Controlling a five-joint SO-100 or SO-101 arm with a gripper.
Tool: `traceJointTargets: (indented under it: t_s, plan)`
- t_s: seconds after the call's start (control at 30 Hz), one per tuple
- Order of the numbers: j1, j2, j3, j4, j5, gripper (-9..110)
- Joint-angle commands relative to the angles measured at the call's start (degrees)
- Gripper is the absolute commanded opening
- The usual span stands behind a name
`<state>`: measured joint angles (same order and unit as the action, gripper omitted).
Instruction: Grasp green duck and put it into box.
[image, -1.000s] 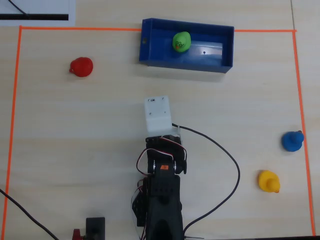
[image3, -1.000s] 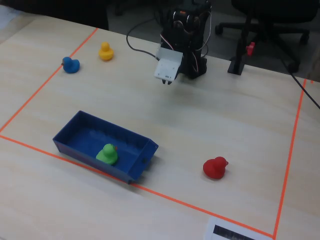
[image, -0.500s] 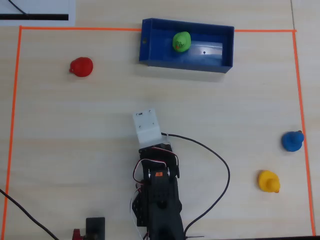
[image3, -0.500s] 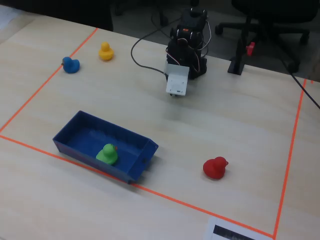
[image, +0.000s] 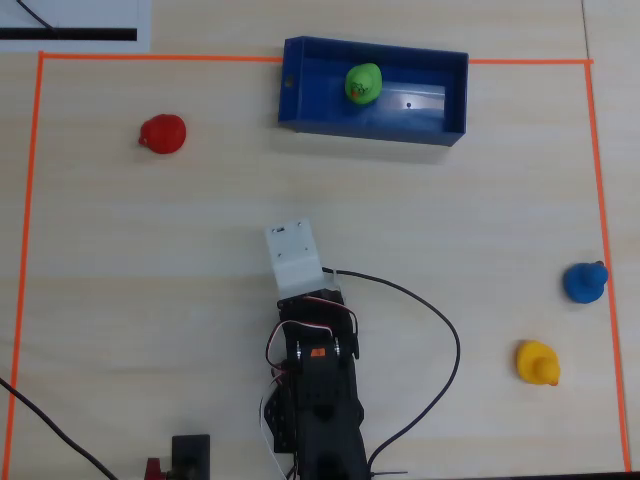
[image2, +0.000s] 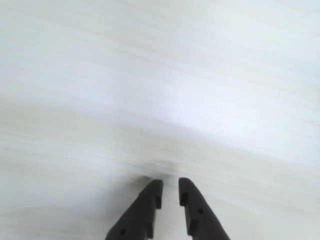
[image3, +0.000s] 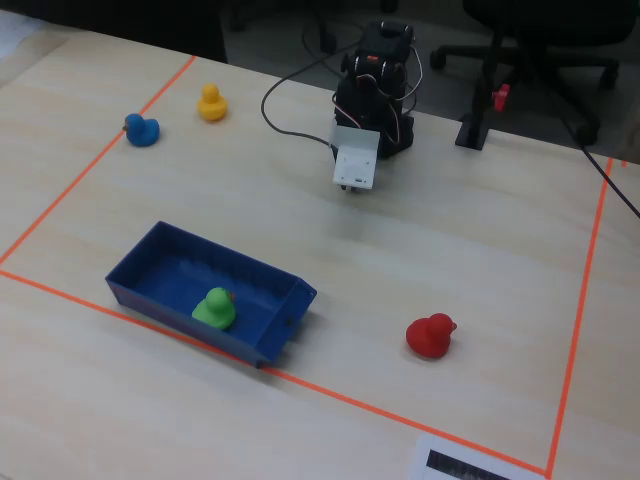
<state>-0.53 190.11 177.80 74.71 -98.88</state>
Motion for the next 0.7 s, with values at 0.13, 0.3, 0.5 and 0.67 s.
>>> traceJointTargets:
  t_s: [0.13, 0.3, 0.5, 0.67]
  plan:
    - [0.9, -0.4, 0.4, 1.3, 1.7, 0]
    - [0.9, -0.4, 0.4, 1.3, 1.7, 4]
    - [0.9, -0.4, 0.4, 1.3, 1.7, 5]
    - [0.9, -0.4, 0.4, 1.3, 1.7, 6]
